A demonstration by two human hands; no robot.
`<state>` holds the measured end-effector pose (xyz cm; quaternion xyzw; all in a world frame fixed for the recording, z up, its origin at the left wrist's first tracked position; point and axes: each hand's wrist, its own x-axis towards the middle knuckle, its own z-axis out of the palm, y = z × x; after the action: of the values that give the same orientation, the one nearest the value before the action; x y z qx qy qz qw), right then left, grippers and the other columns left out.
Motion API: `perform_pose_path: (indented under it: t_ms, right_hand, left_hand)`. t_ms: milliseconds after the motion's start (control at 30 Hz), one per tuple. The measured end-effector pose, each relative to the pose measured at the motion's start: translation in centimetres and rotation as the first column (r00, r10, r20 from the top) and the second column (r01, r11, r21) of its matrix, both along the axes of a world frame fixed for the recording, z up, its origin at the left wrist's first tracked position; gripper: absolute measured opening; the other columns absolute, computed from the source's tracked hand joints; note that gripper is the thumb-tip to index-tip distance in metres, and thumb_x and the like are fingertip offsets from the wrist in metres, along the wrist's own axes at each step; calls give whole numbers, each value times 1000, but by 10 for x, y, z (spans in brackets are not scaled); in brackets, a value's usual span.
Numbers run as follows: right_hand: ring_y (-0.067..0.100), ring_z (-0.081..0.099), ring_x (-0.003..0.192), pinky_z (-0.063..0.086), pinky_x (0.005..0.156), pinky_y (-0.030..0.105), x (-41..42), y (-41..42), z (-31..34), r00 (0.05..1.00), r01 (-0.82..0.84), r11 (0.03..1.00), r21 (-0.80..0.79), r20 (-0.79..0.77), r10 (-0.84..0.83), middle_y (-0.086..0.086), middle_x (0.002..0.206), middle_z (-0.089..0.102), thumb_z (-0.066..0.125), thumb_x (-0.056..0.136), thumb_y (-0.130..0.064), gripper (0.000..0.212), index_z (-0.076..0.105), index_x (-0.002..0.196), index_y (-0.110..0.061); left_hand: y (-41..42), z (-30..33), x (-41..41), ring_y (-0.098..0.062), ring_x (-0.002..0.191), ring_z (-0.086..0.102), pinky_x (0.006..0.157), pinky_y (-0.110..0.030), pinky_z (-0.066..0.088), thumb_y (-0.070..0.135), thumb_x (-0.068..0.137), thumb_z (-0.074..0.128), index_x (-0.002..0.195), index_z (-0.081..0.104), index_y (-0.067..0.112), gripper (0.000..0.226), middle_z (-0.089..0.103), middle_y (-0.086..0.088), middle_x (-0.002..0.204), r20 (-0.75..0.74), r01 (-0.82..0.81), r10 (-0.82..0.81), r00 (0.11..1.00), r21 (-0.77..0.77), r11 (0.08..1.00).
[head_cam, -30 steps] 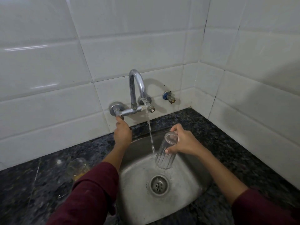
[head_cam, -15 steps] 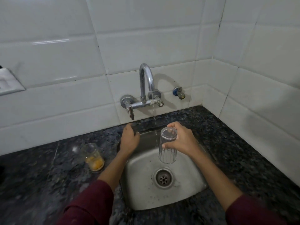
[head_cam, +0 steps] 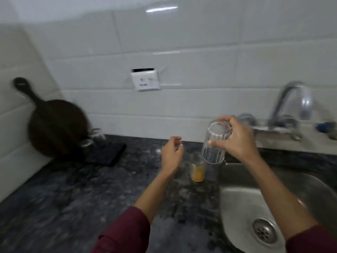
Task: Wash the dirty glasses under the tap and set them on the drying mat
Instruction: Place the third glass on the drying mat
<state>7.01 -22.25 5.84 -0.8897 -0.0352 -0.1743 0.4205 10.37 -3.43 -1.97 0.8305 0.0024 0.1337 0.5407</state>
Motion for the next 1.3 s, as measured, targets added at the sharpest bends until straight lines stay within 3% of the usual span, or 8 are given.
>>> perform_pose_path:
  t_ms: [167, 267, 367, 533, 667, 1067, 1200, 1300]
  right_hand:
    - [25, 59, 103, 46, 86, 30, 58, 158, -9, 959, -276, 961, 19, -57, 277, 6, 115, 63, 89, 52, -21, 73, 54, 117, -21]
    - [23, 59, 104, 44, 84, 26, 89, 259, -25, 908, -402, 915, 19, -117, 401, 5, 116, 63, 87, 54, -19, 72, 54, 117, -20]
    - [24, 59, 105, 50, 87, 32, 113, 343, -45, 863, -486, 874, -15, -164, 477, 7, 116, 63, 89, 54, -17, 72, 52, 116, -20]
    - [25, 61, 103, 53, 81, 34, 147, 432, -78, 834, -532, 844, -66, -211, 509, 9, 115, 63, 89, 54, -15, 71, 51, 114, -20]
    - [28, 60, 103, 53, 80, 36, 166, 458, -98, 842, -523, 839, -151, -245, 481, 10, 117, 61, 88, 56, -13, 71, 50, 117, -19]
    - [29, 56, 112, 50, 90, 41, 189, 468, -120, 840, -515, 843, -154, -285, 461, 10, 125, 58, 86, 61, -15, 71, 48, 121, -18]
    - [33, 46, 124, 42, 99, 38, 188, 458, -118, 800, -586, 779, -225, -315, 510, 16, 137, 46, 82, 67, -20, 87, 34, 138, -18]
    - [33, 38, 131, 35, 103, 36, 182, 438, -112, 786, -602, 773, -202, -318, 530, 18, 145, 36, 78, 73, -23, 91, 23, 145, -17]
  left_hand:
    - [167, -33, -16, -26, 109, 60, 90, -30, 44, 13, 91, 56, 122, 58, 5, 33, 65, -13, 117, -175, -206, 245, 954, 211, 956]
    - [251, -67, -26, -30, 121, 52, 96, -31, 40, 22, 93, 54, 131, 49, 5, 42, 56, -15, 130, -368, -115, 288, 884, 426, 897]
    - [304, -103, -29, -36, 129, 43, 106, -38, 35, 31, 92, 54, 133, 47, 4, 50, 50, -19, 135, -468, -16, 328, 821, 555, 832]
    - [344, -132, -28, -37, 147, -6, 117, -55, 8, 44, 96, 44, 152, 15, 16, 69, -1, -17, 160, -577, 174, 323, 750, 644, 745]
    - [353, -143, -21, -35, 146, -17, 117, -55, -1, 50, 97, 35, 153, 3, 15, 74, -13, -13, 160, -602, 264, 277, 749, 655, 708]
    - [356, -147, -13, -36, 146, -16, 117, -56, -3, 50, 97, 37, 153, 3, 13, 75, -13, -14, 160, -625, 275, 248, 740, 617, 737]
    - [349, -139, -12, -37, 146, -13, 117, -56, 1, 43, 97, 42, 153, 6, 11, 73, -8, -17, 160, -626, 247, 260, 735, 606, 756]
    - [331, -129, -7, -36, 147, -6, 117, -55, 7, 38, 97, 43, 151, 14, 9, 68, 3, -17, 160, -540, 187, 260, 800, 637, 748]
